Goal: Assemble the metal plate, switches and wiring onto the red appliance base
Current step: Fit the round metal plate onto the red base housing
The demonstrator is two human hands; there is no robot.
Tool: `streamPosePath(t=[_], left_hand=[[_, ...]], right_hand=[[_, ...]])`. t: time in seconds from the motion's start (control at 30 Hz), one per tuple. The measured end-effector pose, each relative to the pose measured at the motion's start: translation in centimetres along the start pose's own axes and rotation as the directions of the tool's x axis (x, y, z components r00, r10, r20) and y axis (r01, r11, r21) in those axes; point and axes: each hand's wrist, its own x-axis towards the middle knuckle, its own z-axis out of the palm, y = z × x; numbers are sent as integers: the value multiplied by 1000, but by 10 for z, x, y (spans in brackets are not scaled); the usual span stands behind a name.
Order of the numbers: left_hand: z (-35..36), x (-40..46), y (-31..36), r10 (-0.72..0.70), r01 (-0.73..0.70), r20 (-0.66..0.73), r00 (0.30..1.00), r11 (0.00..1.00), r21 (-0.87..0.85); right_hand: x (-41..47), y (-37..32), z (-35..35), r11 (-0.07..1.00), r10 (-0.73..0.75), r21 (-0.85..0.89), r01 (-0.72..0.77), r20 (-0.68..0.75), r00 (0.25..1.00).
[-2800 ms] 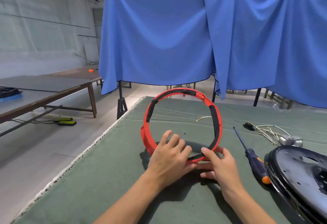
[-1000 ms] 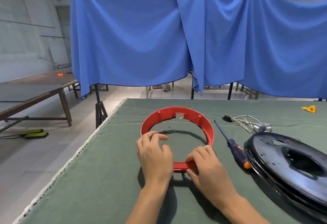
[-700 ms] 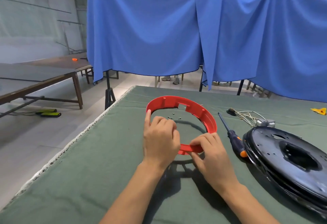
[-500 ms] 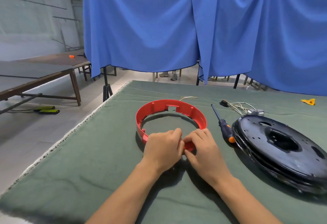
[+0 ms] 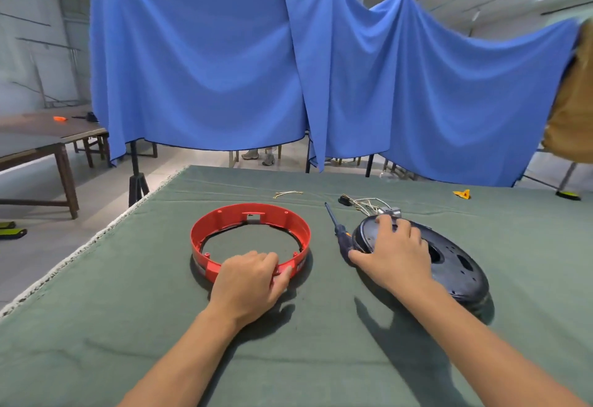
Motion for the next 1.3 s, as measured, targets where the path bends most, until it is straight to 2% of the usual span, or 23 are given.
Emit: streamPosePath(t=[0.1,0.17,0.27,0.33,0.4,0.47,0.53,0.6,0.63,0.7,0.73,0.77,0.8,0.9,0.97,1.03,1.13,1.2,1.27,1.3], left_hand=[[-1,2,-1,2,-2,-1,1000,1000,10],[0,3,-1,3,-3,11,1000,1000,6],[3,3,-1,-19,19,34,999,1000,-5],[7,-2,-3,-62,64,71,996,998,-28],[9,-3,-5,-129,135,110,986,990,-49],[9,3,-5,-216,229,120,969,968,-105],[7,11,-5,-333,350,109,937,907,-235],[2,17,-5,-455,465,128,881,788,-403],[-1,21,-5,-521,522,162,838,676,-520],[-7,34,-10,-648,583,277,710,321,-746],[-10,42,-16,-692,587,350,632,132,-798],[-13,50,-24,-718,578,409,563,-12,-816],[-16,58,-33,-730,578,443,520,-81,-812],[-15,70,-57,-757,630,474,449,-107,-769],[-13,68,-67,-749,620,525,405,-197,-759],[-16,65,-73,-706,592,582,404,-283,-755],[-24,64,-81,-699,563,576,424,-295,-772],[-27,63,-83,-729,535,524,440,-256,-805],[-27,59,-84,-786,538,429,445,-148,-830],[-25,55,-85,-817,558,365,446,-65,-827]], right_hand=[[5,13,9,994,113,-31,-109,197,974],[5,17,14,990,130,-81,-117,177,976],[0,18,15,981,78,-180,-69,45,996],[-5,13,16,970,-53,-242,34,-72,996],[-7,6,13,957,-231,-217,190,-180,956],[-5,-5,8,918,-396,-127,375,-264,880],[-4,-21,4,843,-527,-67,534,-301,795],[-7,-38,5,781,-603,-27,624,-292,743],[-8,-45,7,761,-625,1,649,-267,734],[-3,-53,10,731,-660,66,679,-183,729],[1,-56,12,712,-682,100,695,-136,718],[6,-60,13,687,-708,139,713,-94,700],[11,-63,14,660,-732,171,732,-74,678],[21,-74,17,608,-773,232,760,-45,632],[25,-80,19,587,-785,272,763,-39,618],[27,-85,22,570,-795,273,775,-55,605],[29,-95,22,549,-799,230,803,-136,586],[33,-101,16,559,-766,248,791,-212,607],[35,-106,6,526,-676,421,739,-320,664],[35,-109,0,471,-596,558,683,-369,713]])
